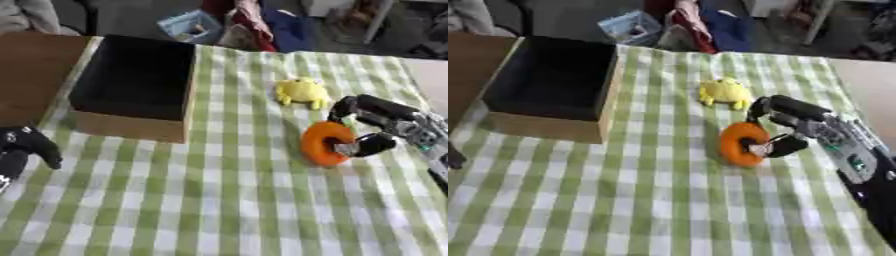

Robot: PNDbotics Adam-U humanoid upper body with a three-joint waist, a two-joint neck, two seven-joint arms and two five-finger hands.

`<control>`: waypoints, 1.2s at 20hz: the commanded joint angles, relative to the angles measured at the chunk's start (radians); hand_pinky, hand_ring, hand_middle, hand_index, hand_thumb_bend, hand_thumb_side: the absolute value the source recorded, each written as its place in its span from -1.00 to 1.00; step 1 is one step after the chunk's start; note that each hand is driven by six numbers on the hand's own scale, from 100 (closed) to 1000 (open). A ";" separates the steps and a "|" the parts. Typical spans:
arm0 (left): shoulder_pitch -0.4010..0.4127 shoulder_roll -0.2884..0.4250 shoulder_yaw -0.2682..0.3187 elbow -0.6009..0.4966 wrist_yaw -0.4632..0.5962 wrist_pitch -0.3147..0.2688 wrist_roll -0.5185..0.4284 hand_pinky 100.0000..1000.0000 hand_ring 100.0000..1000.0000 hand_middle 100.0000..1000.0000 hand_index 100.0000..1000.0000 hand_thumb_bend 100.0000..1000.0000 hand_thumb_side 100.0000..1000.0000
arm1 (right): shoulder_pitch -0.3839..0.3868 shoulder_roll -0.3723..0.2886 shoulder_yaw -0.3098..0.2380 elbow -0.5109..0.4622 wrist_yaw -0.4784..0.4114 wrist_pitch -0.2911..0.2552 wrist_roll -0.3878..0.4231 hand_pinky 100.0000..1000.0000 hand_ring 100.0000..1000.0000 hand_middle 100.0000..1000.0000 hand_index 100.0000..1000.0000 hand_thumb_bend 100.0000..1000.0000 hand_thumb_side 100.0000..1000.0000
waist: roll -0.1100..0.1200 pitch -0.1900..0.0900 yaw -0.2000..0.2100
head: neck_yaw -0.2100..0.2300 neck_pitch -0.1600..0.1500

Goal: Pick up objects on the table and place them in the box.

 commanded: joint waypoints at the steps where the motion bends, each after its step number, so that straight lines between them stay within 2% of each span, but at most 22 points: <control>1: -0.003 0.021 0.002 -0.014 -0.003 0.000 -0.002 0.19 -0.02 0.00 0.32 -1.00 0.37 | -0.033 -0.067 -0.009 -0.077 -0.053 0.005 0.022 0.48 0.23 -0.47 -0.32 -0.99 -0.64 | 0.001 -0.019 -0.003 | 0.003 0.002; 7: -0.002 0.026 -0.007 -0.013 0.001 0.000 -0.010 0.19 -0.02 0.00 0.32 -1.00 0.37 | -0.098 -0.070 -0.018 -0.113 -0.082 0.025 0.050 0.47 0.23 -0.46 -0.31 -0.87 -0.76 | -0.003 -0.027 -0.002 | 0.001 0.002; 8: -0.002 0.028 -0.008 -0.013 0.002 -0.001 -0.012 0.19 -0.02 0.00 0.32 -1.00 0.37 | -0.111 -0.066 -0.020 -0.110 -0.081 0.027 0.052 0.46 0.23 -0.46 -0.31 -0.96 -0.74 | -0.003 -0.028 0.000 | 0.000 0.002; 9: -0.002 0.029 -0.010 -0.013 0.003 -0.001 -0.014 0.19 -0.02 0.00 0.32 -1.00 0.37 | -0.125 -0.060 -0.021 -0.104 -0.079 0.028 0.053 0.46 0.23 -0.46 -0.31 -0.85 -0.80 | -0.004 -0.030 0.002 | -0.001 0.002; 11: -0.003 0.031 -0.015 -0.013 0.005 -0.002 -0.018 0.19 -0.02 0.00 0.32 -1.00 0.36 | -0.155 -0.044 -0.024 -0.089 -0.071 0.029 0.053 0.46 0.22 -0.46 -0.31 -0.82 -0.83 | -0.005 -0.032 0.008 | -0.004 0.001; 19: -0.023 0.037 -0.036 -0.012 0.017 -0.001 -0.041 0.19 -0.02 0.00 0.32 -1.00 0.37 | -0.291 0.062 -0.030 -0.006 -0.013 0.028 0.051 0.46 0.22 -0.47 -0.32 -0.80 -0.93 | -0.019 -0.031 0.048 | -0.024 -0.013; 21: -0.031 0.038 -0.044 -0.012 0.020 0.000 -0.049 0.19 -0.02 0.00 0.32 -1.00 0.37 | -0.326 0.096 -0.032 0.016 0.005 0.029 0.049 0.46 0.22 -0.47 -0.32 -0.86 -0.86 | -0.024 -0.028 0.062 | -0.033 -0.019; 22: -0.035 0.038 -0.048 -0.011 0.022 0.001 -0.053 0.19 -0.02 0.00 0.32 -1.00 0.38 | -0.342 0.111 -0.033 0.026 0.017 0.029 0.050 0.46 0.22 -0.46 -0.31 -0.77 -0.93 | -0.026 -0.027 0.068 | -0.037 -0.021; 24: -0.044 0.038 -0.055 -0.011 0.026 0.003 -0.061 0.19 -0.02 0.00 0.32 -1.00 0.38 | -0.375 0.143 -0.037 0.048 0.043 0.027 0.049 0.46 0.22 -0.46 -0.30 -0.77 -0.96 | -0.030 -0.026 0.084 | -0.046 -0.024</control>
